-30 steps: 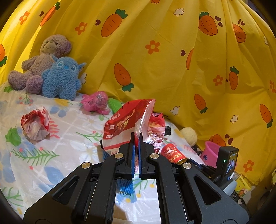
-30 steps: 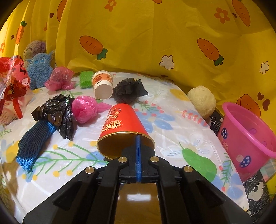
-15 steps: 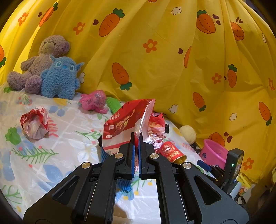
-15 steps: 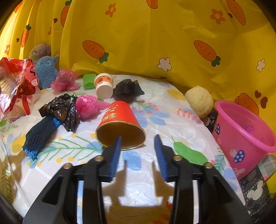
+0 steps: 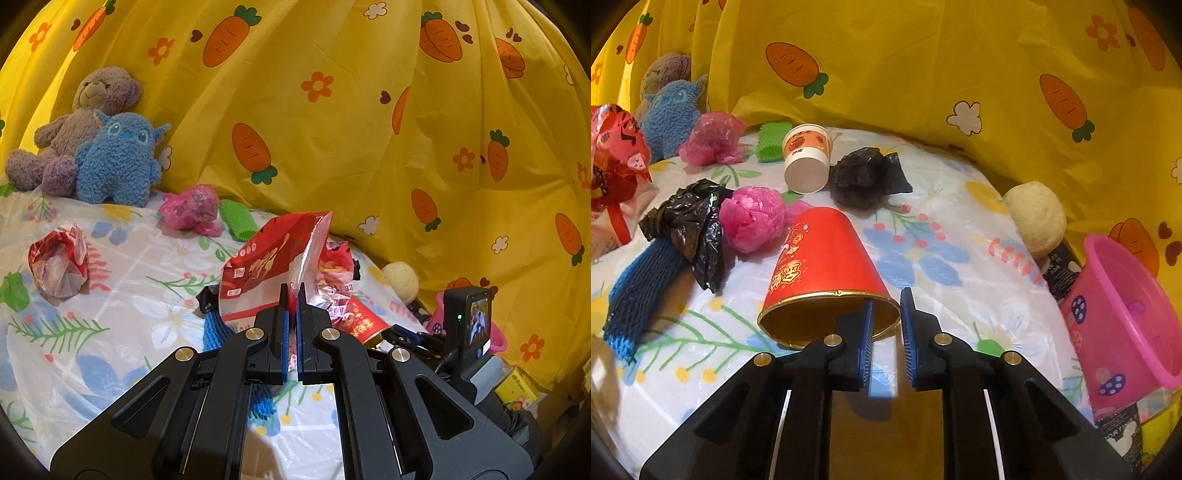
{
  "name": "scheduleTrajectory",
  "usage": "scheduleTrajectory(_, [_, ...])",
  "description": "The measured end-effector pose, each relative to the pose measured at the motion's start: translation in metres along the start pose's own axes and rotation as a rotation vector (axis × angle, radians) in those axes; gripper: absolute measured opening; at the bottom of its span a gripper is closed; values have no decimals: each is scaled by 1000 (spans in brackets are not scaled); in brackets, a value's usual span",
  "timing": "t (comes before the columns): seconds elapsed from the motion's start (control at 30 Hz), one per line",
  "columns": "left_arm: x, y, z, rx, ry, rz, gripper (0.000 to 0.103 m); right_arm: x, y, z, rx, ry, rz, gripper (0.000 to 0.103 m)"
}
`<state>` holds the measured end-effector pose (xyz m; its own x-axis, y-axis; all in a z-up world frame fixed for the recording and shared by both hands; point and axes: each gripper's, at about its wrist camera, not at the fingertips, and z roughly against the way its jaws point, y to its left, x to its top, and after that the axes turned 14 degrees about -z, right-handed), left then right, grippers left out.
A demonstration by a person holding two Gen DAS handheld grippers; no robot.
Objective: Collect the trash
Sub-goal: 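Grasp the snack bag with the left tool while the right tool grasps the red cup, then carry the snack bag and red cup to the pink bucket and release both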
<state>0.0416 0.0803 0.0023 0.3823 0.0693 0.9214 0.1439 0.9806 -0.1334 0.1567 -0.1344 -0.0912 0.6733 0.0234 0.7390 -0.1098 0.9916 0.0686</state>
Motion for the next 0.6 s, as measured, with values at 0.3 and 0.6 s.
scheduleTrajectory(0.3, [-2,-3,-6,-8,15,-8,2,2,-2,17,83,-96,-46,3])
scheduleTrajectory(0.6, [3,-18,-9,-43,5,-35,2,-10,-25,62,131,-187,-159,3])
